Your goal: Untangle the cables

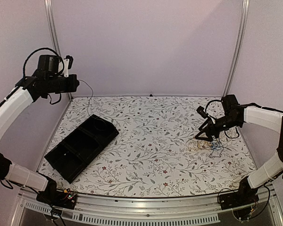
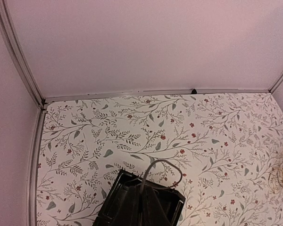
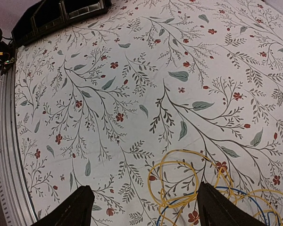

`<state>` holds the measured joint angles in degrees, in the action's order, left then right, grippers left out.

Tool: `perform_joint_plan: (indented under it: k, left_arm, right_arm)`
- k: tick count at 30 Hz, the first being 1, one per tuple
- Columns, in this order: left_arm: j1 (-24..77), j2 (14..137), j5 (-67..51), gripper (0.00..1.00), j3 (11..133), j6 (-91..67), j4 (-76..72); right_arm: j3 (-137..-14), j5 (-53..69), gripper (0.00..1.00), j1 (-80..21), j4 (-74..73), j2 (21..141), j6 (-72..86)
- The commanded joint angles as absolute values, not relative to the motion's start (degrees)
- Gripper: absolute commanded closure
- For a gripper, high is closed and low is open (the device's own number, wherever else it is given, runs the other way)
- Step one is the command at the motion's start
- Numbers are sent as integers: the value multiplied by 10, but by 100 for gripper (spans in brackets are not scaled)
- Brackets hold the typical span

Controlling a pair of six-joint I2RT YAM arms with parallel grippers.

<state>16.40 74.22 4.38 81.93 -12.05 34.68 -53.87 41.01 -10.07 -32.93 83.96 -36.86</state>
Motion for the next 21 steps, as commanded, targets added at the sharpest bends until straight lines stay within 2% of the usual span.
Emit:
perform_joint_plan:
  k: [1, 8, 21]
  left_arm:
    - [154, 733, 30, 100, 768, -125, 312]
    - [153, 744, 15, 100, 695, -132, 277]
    - [154, 857, -70, 100, 642, -153, 227]
  right_arm:
    - [-531, 409, 21, -101, -322, 843, -374]
    - [-534, 410, 21, -101, -326, 858, -377]
    - [-535, 409, 21, -103, -333, 869, -382]
